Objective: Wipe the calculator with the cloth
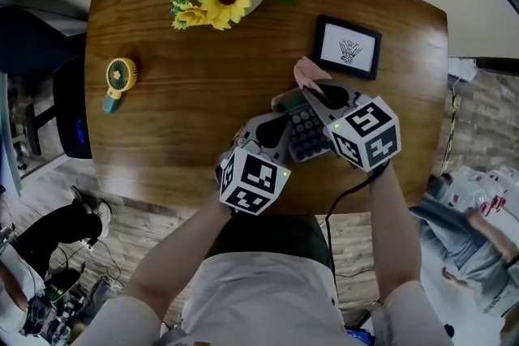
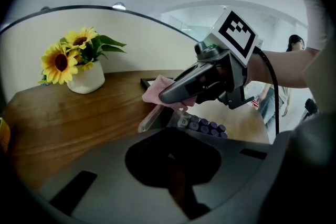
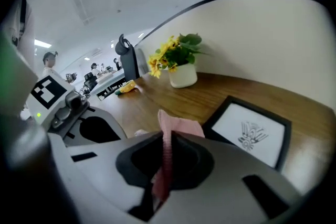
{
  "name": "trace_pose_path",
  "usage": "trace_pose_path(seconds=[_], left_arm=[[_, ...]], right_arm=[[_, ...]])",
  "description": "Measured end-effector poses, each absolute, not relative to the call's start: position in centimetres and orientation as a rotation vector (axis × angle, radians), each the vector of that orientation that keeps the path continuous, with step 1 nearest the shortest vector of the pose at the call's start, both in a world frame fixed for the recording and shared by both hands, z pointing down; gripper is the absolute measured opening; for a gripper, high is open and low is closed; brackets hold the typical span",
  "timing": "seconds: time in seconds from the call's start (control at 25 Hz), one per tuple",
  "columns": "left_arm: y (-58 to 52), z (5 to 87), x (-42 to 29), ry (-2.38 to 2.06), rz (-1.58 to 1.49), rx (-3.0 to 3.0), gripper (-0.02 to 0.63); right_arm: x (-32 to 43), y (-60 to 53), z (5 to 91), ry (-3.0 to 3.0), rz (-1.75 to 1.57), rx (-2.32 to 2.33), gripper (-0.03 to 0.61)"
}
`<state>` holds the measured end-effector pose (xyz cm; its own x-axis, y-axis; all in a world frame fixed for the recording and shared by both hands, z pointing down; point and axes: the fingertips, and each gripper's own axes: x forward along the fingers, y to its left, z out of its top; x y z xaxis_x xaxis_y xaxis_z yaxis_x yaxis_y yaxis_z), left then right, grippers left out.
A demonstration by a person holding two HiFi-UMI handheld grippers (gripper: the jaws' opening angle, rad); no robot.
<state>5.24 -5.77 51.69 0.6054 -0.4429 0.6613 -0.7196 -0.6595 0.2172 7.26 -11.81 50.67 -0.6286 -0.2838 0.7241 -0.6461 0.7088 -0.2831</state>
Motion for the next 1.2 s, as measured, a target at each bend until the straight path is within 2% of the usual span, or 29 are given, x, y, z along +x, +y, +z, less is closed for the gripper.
trace_pose_path(seconds=[0.72,1.2], left_arm=[[-5.8,51.9,5.3,-0.916,0.818,2.358,0.002],[-5.8,51.8,5.4,-0.888,0.819,2.356,0.002]], right_arm=[[15.7,-1.4,53.6,-2.062,0.942,0.832,0.016],[11.4,6.2,53.7,-2.011,1.018,0.666,0.017]])
